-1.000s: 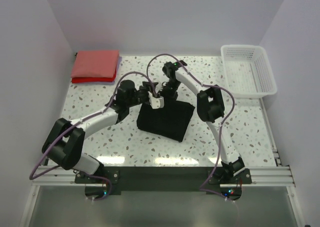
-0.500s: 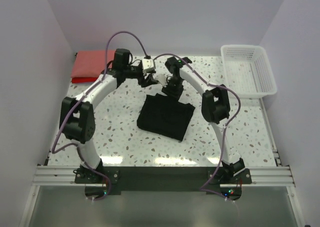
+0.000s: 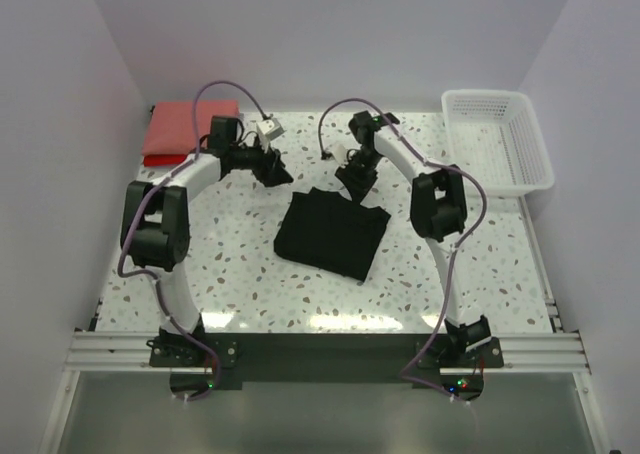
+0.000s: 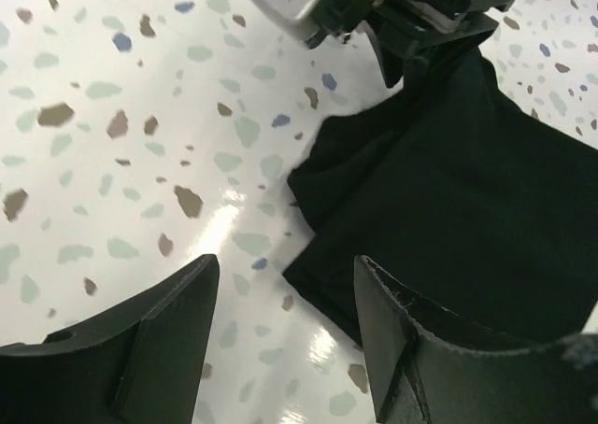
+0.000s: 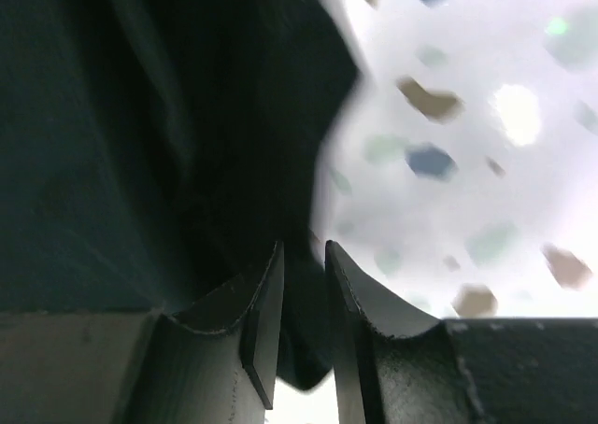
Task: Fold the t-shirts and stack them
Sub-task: Fold the tshirt
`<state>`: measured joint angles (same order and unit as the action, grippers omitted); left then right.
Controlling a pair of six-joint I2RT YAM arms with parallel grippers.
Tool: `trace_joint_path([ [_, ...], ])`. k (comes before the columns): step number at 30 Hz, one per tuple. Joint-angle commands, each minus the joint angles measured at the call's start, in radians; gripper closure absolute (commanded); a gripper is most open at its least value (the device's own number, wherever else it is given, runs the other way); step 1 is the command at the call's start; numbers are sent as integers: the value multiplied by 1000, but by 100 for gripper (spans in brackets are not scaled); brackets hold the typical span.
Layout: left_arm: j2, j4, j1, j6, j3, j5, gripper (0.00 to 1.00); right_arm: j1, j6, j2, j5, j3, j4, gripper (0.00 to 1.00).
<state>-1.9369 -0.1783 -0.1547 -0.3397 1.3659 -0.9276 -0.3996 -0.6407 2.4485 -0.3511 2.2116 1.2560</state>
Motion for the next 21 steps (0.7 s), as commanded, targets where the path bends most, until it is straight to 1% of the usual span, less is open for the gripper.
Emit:
trace_joint_path([
  [1,137,103,-8,39,-77,47,35,-50,1,58,-141,37,10,71],
  [5,179,66,33,59,-145,78,36,-113,-28,84,-199,40,-7,70],
  [7,184,11,70,54,-162,78,38,-148,-39,95,-222,34,-21,70],
  [10,184,-73,106,-11,-180,35,40,-174,-56,93,-288,16,-24,70],
  [11,179,-117,109,-95,-176,15,41,-177,-57,81,-302,4,-29,69],
  [12,159,-241,110,-148,-148,-32,41,-183,-63,75,-314,-16,-30,69],
  [13,145,-315,110,-207,-131,-62,41,-186,-71,69,-318,-23,-27,68],
  [14,133,-384,109,-328,-114,-86,42,-186,-71,54,-325,-27,-29,68],
  [15,116,-497,104,-385,-94,-111,42,-183,-63,44,-324,-32,-33,68],
  [16,115,-541,100,-439,-91,-111,41,-180,-53,35,-315,-35,-52,68],
  [17,115,-573,95,-525,-91,-108,41,-176,-37,11,-313,-36,-67,68],
  [18,121,-617,86,-562,-99,-99,41,-157,14,-5,-313,-44,-117,68],
  [20,128,-633,77,-625,-113,-82,41,-137,99,-34,-310,-49,-165,66],
  [21,133,-630,64,-630,-125,-51,41,-125,122,-49,-298,-35,-187,66],
])
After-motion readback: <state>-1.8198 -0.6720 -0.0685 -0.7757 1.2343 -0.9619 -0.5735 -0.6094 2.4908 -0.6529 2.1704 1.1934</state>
